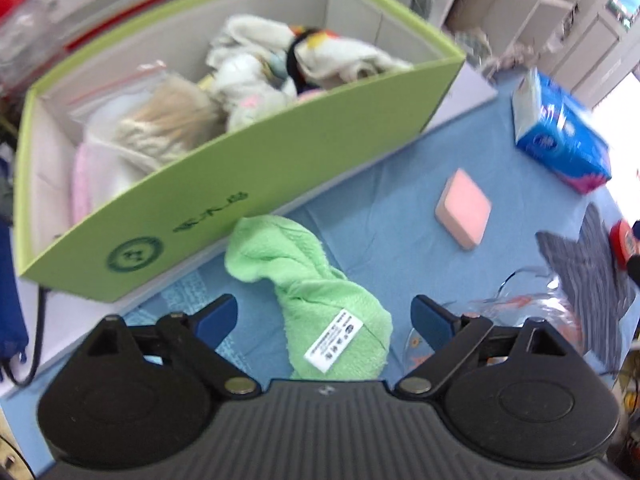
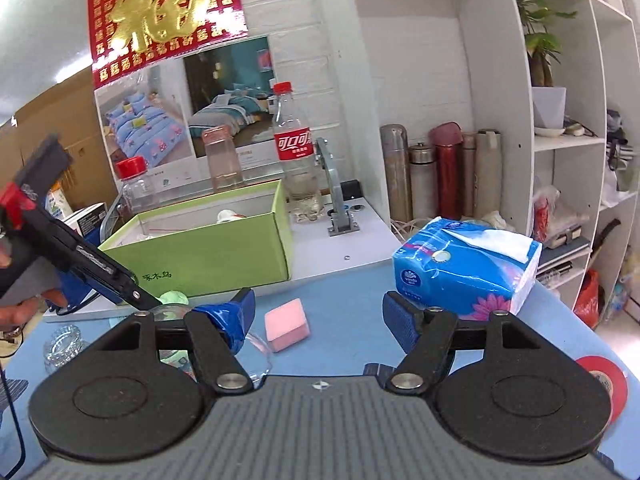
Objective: Organize soft objects
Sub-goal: 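Grasp the green towel with left gripper while right gripper grasps the pink sponge, then carry towel and sponge over the green box and open both grippers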
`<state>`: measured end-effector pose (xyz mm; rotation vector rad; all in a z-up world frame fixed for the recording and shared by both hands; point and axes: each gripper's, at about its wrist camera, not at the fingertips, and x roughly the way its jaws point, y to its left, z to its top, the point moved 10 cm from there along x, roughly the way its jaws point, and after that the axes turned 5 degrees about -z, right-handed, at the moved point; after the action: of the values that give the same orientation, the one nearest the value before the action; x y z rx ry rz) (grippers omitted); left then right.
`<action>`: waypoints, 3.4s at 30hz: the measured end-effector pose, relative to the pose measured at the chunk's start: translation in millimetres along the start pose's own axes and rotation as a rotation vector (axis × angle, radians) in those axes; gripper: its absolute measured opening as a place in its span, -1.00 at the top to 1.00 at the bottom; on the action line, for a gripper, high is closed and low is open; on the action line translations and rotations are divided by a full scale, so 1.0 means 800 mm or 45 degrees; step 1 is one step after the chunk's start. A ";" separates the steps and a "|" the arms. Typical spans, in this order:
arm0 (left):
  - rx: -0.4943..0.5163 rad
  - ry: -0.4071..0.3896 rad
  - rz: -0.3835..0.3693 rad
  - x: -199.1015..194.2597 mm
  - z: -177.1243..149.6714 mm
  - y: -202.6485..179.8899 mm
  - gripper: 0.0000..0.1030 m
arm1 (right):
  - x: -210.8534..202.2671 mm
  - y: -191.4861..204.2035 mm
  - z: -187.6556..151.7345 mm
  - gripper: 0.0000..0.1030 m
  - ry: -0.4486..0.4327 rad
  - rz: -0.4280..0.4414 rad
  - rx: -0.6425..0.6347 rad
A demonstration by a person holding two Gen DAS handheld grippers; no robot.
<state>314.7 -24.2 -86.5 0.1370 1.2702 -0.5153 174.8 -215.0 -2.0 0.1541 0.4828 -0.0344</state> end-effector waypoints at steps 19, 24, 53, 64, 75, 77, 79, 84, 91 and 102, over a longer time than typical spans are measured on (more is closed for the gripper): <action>-0.371 -0.081 0.329 -0.062 -0.067 0.173 -0.81 | 0.009 0.006 0.008 -0.12 -0.001 0.035 0.014; -0.318 -0.251 0.113 -0.102 -0.052 0.131 -0.81 | 0.007 0.016 0.015 -0.12 -0.017 0.050 0.016; -0.438 -0.225 0.207 -0.034 -0.117 0.195 -0.82 | 0.189 0.058 -0.003 -0.14 0.638 0.187 -0.147; -0.358 -0.247 0.249 -0.034 -0.119 0.197 -0.82 | 0.201 0.083 -0.060 -0.20 0.929 -0.031 -0.342; -0.426 -0.374 0.079 -0.073 -0.129 0.188 0.27 | 0.173 0.081 -0.055 0.63 0.824 0.080 -0.383; -0.453 -0.419 0.042 -0.094 -0.134 0.187 0.27 | 0.169 0.074 -0.045 0.64 0.807 0.126 -0.319; -0.459 -0.468 0.000 -0.120 -0.134 0.187 0.27 | 0.158 0.063 -0.028 0.63 0.762 0.165 -0.240; -0.434 -0.629 -0.036 -0.199 -0.094 0.183 0.27 | 0.128 0.064 0.043 0.62 0.611 0.286 -0.196; -0.346 -0.730 -0.025 -0.236 0.033 0.155 0.26 | 0.167 0.131 0.137 0.59 0.435 0.398 -0.251; -0.325 -0.568 0.062 -0.109 0.118 0.154 -0.54 | 0.277 0.209 0.101 0.48 0.589 0.478 -0.334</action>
<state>433.9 74.0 1.2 -0.1551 0.8822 -0.3145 419.8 -61.4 -11.3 -0.0093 0.9064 0.4390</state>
